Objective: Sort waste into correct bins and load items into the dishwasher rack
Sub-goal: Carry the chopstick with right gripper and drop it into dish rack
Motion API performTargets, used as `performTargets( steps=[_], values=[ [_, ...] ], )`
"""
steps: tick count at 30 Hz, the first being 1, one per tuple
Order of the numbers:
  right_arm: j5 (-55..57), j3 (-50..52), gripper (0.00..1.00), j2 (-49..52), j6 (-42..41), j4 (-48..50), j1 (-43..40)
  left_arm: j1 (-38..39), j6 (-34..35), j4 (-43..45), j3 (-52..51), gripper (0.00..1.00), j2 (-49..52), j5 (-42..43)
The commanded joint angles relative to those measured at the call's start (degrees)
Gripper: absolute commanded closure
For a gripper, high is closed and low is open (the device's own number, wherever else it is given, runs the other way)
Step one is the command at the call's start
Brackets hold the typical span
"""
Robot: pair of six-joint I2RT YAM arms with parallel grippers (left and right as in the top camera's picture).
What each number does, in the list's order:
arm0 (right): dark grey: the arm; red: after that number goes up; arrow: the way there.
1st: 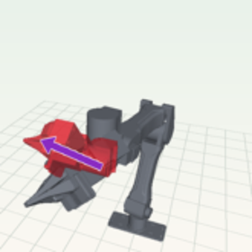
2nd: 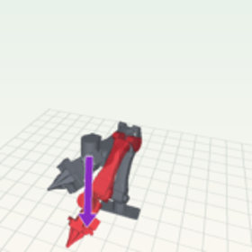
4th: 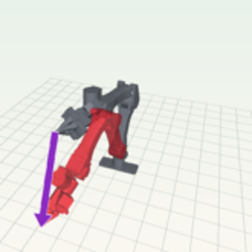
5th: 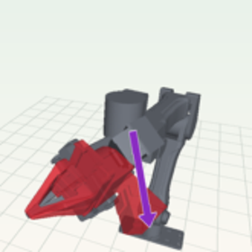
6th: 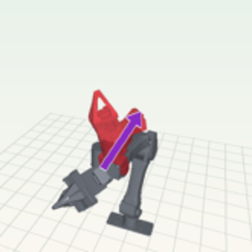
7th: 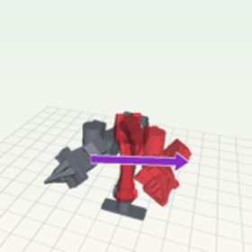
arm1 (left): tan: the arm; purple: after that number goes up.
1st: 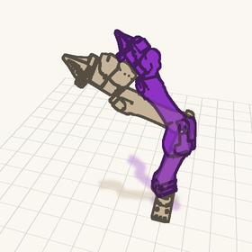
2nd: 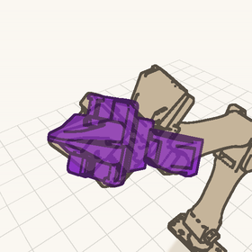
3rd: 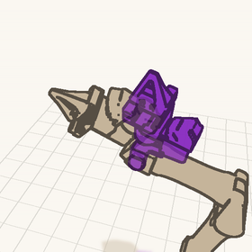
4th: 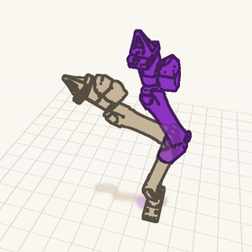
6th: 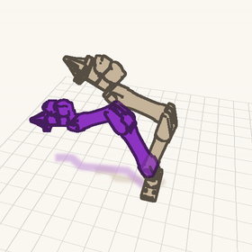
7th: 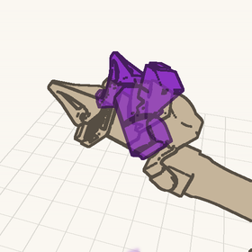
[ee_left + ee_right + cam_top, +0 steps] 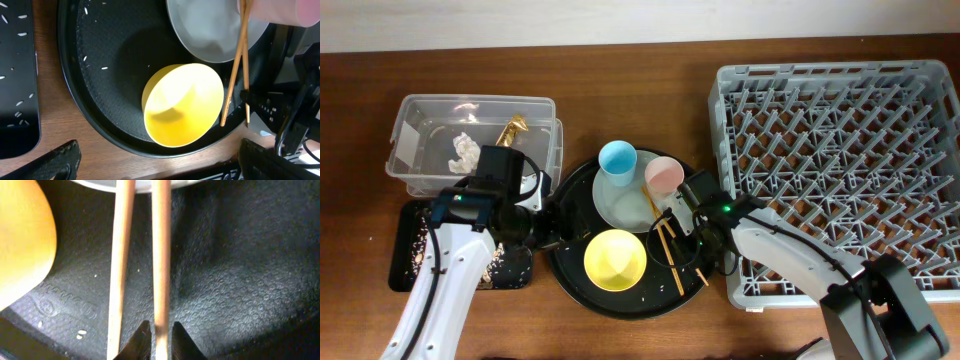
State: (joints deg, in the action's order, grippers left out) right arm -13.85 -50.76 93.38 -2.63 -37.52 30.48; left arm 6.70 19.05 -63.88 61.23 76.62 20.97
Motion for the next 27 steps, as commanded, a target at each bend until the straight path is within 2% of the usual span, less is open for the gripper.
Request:
performTargets(
  steps=[1, 8, 11, 16, 21, 23, 27],
  values=[
    [-1.16, -3.13, 0.85, 0.20, -0.04, -2.05, 0.31, 0.17, -0.28, -0.07, 0.52, 0.01, -0.35, 0.39],
    [-0.96, -7.80, 0.90, 0.22, -1.31, -5.88, 0.31, 0.17, -0.28, -0.07, 0.52, 0.01, -0.35, 0.39],
    [-0.81, -7.23, 0.74, 0.42, -1.25, -5.97, 0.33, 0.17, -0.28, -0.07, 0.52, 0.01, -0.35, 0.39],
    [-0.74, -2.40, 0.67, 2.16, -1.07, -0.11, 0.33, 0.17, -0.28, -0.07, 0.52, 0.01, -0.35, 0.39],
    [-0.70, -2.36, 0.68, 3.48, -1.05, 0.87, 0.33, 0.17, -0.28, -0.07, 0.52, 0.01, -0.35, 0.39],
    [-0.70, -2.36, 0.83, 3.54, -1.05, 0.94, 0.33, 0.17, -0.28, -0.07, 0.52, 0.01, -0.35, 0.39],
    [-0.96, -2.40, 0.85, 3.50, -1.09, 0.90, 0.33, 0.17, -0.28, -0.07, 0.52, 0.01, -0.35, 0.39]
  ],
)
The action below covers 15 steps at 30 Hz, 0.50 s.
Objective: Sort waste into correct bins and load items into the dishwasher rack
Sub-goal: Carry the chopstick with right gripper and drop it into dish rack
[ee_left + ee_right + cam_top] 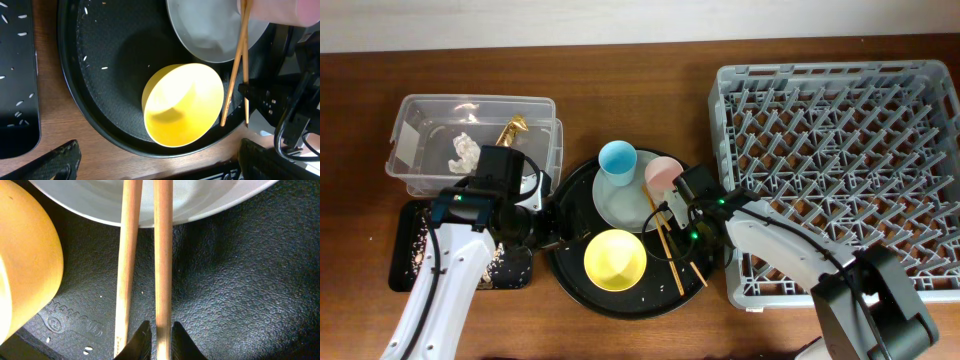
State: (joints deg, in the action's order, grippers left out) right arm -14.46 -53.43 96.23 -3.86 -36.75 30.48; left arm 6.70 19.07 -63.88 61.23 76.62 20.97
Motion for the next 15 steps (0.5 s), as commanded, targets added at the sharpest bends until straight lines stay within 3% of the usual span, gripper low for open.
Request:
performTargets(
  steps=[1, 6, 15],
  values=[
    [-0.33, 0.09, 0.86, 0.61, 0.13, -0.04, 0.31, 0.17, -0.31, -0.07, 0.52, 0.01, -0.35, 0.39],
    [-0.33, -4.85, 0.96, 0.57, -1.18, -4.39, 0.31, 0.17, -0.31, -0.07, 0.52, 0.01, -0.35, 0.39],
    [-0.57, -14.99, 0.96, 0.57, -2.67, -12.66, 0.31, 0.17, -0.31, -0.07, 0.52, 0.01, -0.35, 0.39]
  ],
)
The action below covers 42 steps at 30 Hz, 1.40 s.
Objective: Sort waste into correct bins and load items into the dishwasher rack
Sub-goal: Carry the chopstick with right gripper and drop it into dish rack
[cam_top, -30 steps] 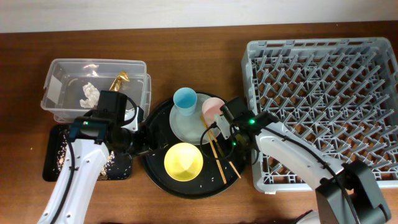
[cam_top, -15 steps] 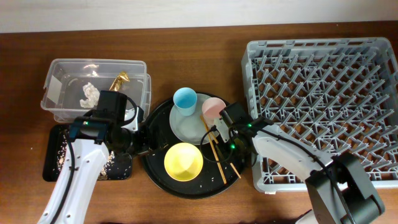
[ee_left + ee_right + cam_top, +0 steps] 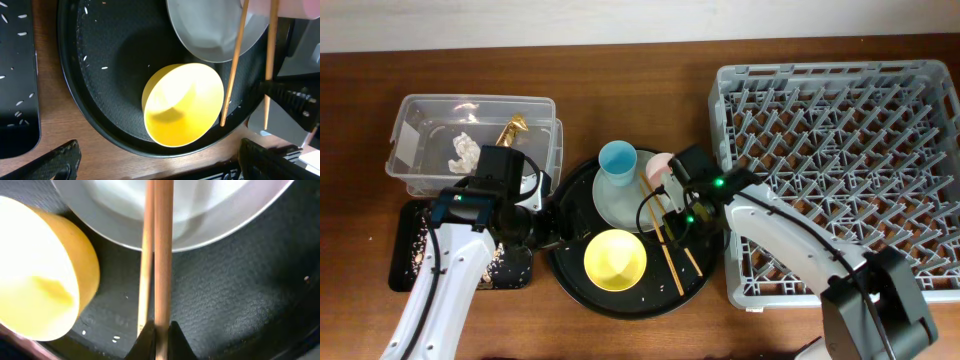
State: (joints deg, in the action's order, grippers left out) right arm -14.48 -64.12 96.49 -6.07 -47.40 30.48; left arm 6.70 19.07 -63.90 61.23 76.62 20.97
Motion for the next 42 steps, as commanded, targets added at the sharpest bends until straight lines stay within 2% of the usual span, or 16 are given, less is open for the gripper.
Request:
performTargets(
  steps=[1, 7, 10, 19, 25, 33, 34, 35, 40, 42],
  values=[
    [-0.85, -6.71, 0.96, 0.31, -0.44, -4.02, 0.31, 0.17, -0.31, -0.04, 0.52, 0.01, -0.35, 0.39],
    [-1.11, -20.74, 0.96, 0.20, -0.42, -15.41, -0.52, 0.17, -0.31, -0.04, 0.52, 0.01, -0.35, 0.39],
    [1.86, -25.33, 0.96, 0.20, -0.22, -19.43, -5.79, 0.17, -0.31, -0.04, 0.52, 0.01, -0.35, 0.39],
    [1.66, -24.41, 0.95, 0.44, 4.42, -20.74, -27.89, 0.17, -0.31, -0.04, 0.52, 0.01, -0.35, 0.39],
    [1.62, -23.45, 0.95, 1.42, 6.05, -19.50, -28.24, 0.17, -0.31, -0.04, 0.52, 0.01, -0.35, 0.39],
    [-1.60, -15.52, 0.94, 3.93, 6.10, -12.96, -26.73, 0.17, -0.31, -0.04, 0.52, 0.01, -0.35, 0.39],
    [-1.57, -15.52, 0.88, 4.20, 6.12, -12.87, -26.29, 0.17, -0.31, -0.04, 0.52, 0.01, -0.35, 0.39],
    [-1.55, -15.50, 0.77, 4.24, 6.19, -12.76, -25.94, 0.17, -0.31, -0.04, 0.52, 0.01, -0.35, 0.39],
    [-1.40, -15.50, 0.57, 4.24, 6.29, -12.79, -25.66, 0.17, -0.31, -0.04, 0.52, 0.01, -0.35, 0.39],
    [-1.60, -15.52, 0.45, 4.24, 6.23, -12.81, -25.66, 0.17, -0.31, -0.04, 0.52, 0.01, -0.35, 0.39]
  ],
)
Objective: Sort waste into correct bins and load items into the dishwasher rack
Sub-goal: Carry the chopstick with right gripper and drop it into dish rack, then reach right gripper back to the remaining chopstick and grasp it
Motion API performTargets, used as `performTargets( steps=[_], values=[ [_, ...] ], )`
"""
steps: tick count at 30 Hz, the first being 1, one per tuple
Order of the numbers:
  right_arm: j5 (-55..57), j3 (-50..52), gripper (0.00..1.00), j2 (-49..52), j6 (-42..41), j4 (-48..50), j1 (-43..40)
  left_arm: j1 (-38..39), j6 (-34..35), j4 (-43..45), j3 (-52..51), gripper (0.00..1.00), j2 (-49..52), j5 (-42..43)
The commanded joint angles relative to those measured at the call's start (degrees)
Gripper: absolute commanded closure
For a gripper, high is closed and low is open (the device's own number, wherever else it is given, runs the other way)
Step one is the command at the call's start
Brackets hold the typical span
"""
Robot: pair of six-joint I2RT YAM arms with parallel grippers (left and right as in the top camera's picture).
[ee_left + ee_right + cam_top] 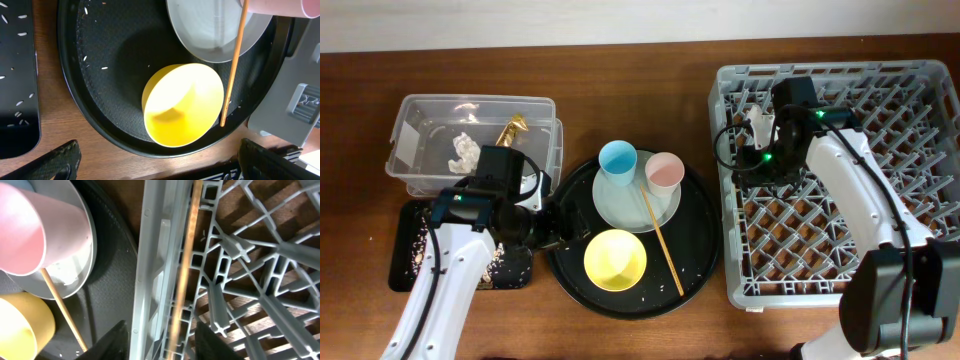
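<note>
My right gripper [761, 141] is over the left part of the grey dishwasher rack [880, 90], its jaws open and wide apart [165, 341]. Between them a blurred wooden chopstick [186, 265] runs along the rack's left wall over the grid. A second chopstick [661, 240] [234, 65] lies on the round black tray [700, 262], leaning on the white plate [620, 205]. A yellow bowl [615, 260] [182, 105], a blue cup [617, 158] and a pink cup [664, 172] [35, 235] also sit there. My left gripper [542, 228] [160, 167] hangs open at the tray's left rim, holding nothing.
A clear plastic bin [420, 110] at the back left holds crumpled paper and a gold wrapper. A black rectangular tray [405, 262] scattered with rice lies in front of it, under my left arm. Rice grains dot the round tray.
My right gripper, then shut on a chopstick above the round tray, is now over the rack's left side with its jaws open and the chopstick loose between them. The left arm has not moved.
My right gripper was shut on the right-hand chopstick of a pair lying on the tray. It then held that chopstick slightly raised, then clear above the plate. Now it stands open over the rack with the chopstick there; one chopstick stays on the tray.
</note>
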State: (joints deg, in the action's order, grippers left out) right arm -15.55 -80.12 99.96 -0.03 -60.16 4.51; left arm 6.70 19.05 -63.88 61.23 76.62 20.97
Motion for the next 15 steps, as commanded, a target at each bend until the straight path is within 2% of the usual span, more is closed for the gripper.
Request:
performTargets(
  steps=[1, 4, 7, 10, 11, 13, 15],
  values=[
    [-0.98, 0.48, 0.01, 0.76, -0.52, -0.22, 0.31, 0.17, -0.28, -0.07, 0.52, 0.01, -0.35, 0.39],
    [-5.44, -0.48, 0.00, 0.74, -1.05, -0.04, 0.28, 0.17, -0.28, -0.07, 0.52, 0.01, -0.35, 0.39],
    [-5.75, -7.15, 0.41, 0.59, -1.64, -6.19, 0.52, 0.17, -0.28, -0.07, 0.52, 0.01, -0.35, 0.37],
    [-4.76, -15.28, 0.48, -0.13, -1.86, -14.08, 4.07, 0.17, -0.28, -0.07, 0.52, 0.01, -0.35, 0.39],
    [-4.46, -15.89, 0.57, -0.68, -1.75, -15.17, 6.12, 0.17, -0.28, -0.07, 0.52, 0.01, -0.35, 0.39],
    [-4.33, -15.41, 0.64, -0.92, -1.75, -16.63, 10.40, 0.17, -0.28, -0.07, 0.52, 0.01, -0.35, 0.39],
    [-4.28, -12.55, 0.65, -0.92, -1.95, -16.28, 15.30, 0.17, -0.28, -0.07, 0.52, 0.01, -0.35, 0.39]
  ],
)
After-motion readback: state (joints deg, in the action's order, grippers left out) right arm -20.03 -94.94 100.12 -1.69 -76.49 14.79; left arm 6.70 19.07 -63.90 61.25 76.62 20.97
